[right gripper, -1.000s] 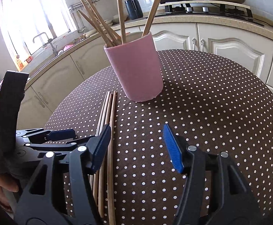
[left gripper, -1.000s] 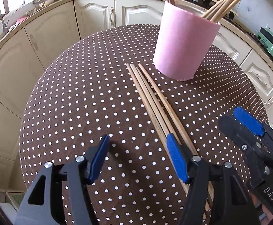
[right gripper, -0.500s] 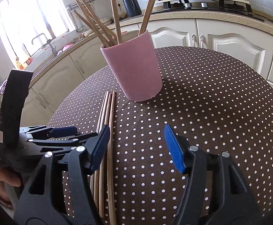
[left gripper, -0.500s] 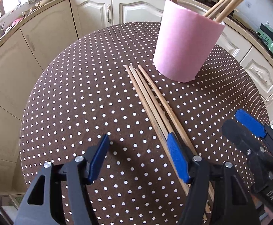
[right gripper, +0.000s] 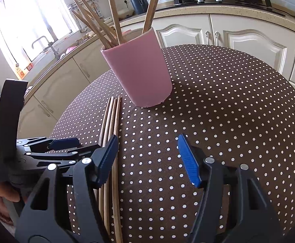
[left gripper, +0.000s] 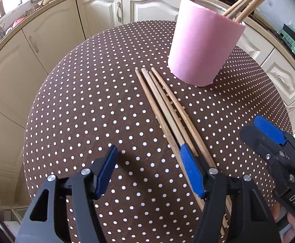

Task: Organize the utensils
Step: 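Close the left gripper on a chopstick while the right gripper grasps another chopstick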

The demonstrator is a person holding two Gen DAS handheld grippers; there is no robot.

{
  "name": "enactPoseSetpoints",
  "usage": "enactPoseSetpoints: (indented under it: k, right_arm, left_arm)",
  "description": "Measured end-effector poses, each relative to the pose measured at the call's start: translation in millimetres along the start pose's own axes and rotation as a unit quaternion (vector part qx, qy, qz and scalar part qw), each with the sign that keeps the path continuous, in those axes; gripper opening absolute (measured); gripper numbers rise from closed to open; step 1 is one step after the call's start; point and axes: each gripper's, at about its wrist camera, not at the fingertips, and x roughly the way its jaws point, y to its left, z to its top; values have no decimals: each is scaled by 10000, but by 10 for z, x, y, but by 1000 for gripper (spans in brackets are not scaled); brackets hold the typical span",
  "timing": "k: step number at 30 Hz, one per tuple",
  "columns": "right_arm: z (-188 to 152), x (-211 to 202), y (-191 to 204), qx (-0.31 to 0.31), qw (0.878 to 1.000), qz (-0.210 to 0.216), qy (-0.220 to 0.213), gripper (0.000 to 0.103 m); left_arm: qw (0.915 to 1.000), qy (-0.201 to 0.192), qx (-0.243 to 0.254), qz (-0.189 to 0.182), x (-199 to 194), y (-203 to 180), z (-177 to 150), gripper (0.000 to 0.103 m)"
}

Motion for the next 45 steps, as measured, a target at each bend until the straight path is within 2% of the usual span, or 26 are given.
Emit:
enactPoseSetpoints:
  k: [5, 8, 13, 18, 24, 30, 37, 41, 43, 45]
  right_arm:
    - [38, 28, 13, -46, 10000, -20, 71, 61]
    - [64, 49, 10, -80, 9999, -42, 131, 61]
    - [91, 111, 1, -161, 9994, -74, 298, 61]
    - [146, 239, 150, -498, 9970, 1, 594, 61]
    - [200, 422, 354, -833, 9925, -63, 888, 59]
    - [227, 621, 505, -1195, 9851, -257, 1208, 35]
    - [292, 717, 641, -1450, 9773, -416, 1487, 34]
    - [364, 811, 828, -1713, 9656, -458, 1902, 34]
    - [376, 885, 898, -1806, 9596, -443, 2110, 34]
    - [383, 931, 996, -2006, 9521, -608, 2228, 32]
  left_arm:
    - [9998, -2, 163, 103, 41, -36, 53, 64]
    - [9988, -35, 406, 288, 44, -63, 22, 57]
    - [9988, -58, 422, 249, 49, -34, 42, 52]
    - [9991, -150, 321, 243, 26, 134, 74, 21]
    - [9990, -227, 388, 64, 46, 292, 101, 10]
    - [9988, -270, 379, -129, 38, 407, 54, 8]
    - [9990, -179, 414, -66, 67, 340, 131, 8]
    - [9985, -4, 532, 127, 83, 192, 199, 8]
    - [9988, 70, 471, 132, 97, 179, 240, 8]
    - [9988, 103, 458, 115, 114, 169, 281, 8]
